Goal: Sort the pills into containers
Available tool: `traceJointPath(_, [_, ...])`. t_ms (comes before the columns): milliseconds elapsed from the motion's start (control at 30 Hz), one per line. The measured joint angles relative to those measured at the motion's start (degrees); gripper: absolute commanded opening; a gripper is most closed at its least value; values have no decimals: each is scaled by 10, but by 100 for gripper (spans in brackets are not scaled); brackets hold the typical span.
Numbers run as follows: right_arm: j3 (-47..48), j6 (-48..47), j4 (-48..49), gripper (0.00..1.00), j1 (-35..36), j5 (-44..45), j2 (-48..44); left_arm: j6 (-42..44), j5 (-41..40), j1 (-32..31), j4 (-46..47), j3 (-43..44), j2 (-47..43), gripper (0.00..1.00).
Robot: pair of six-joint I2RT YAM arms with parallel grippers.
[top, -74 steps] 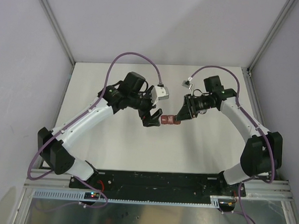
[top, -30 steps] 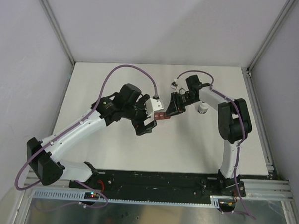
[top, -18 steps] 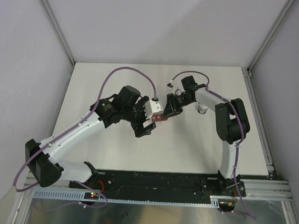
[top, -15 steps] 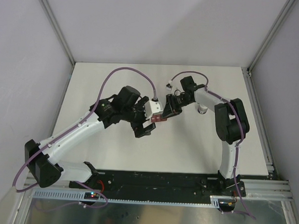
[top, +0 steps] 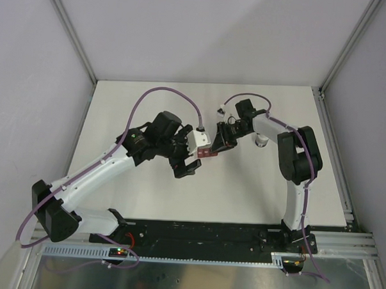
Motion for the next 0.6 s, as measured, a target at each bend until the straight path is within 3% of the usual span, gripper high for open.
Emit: traceJointPath(600, [-3, 0, 1, 9, -27, 5, 23, 0, 0, -11, 0, 0, 0, 100])
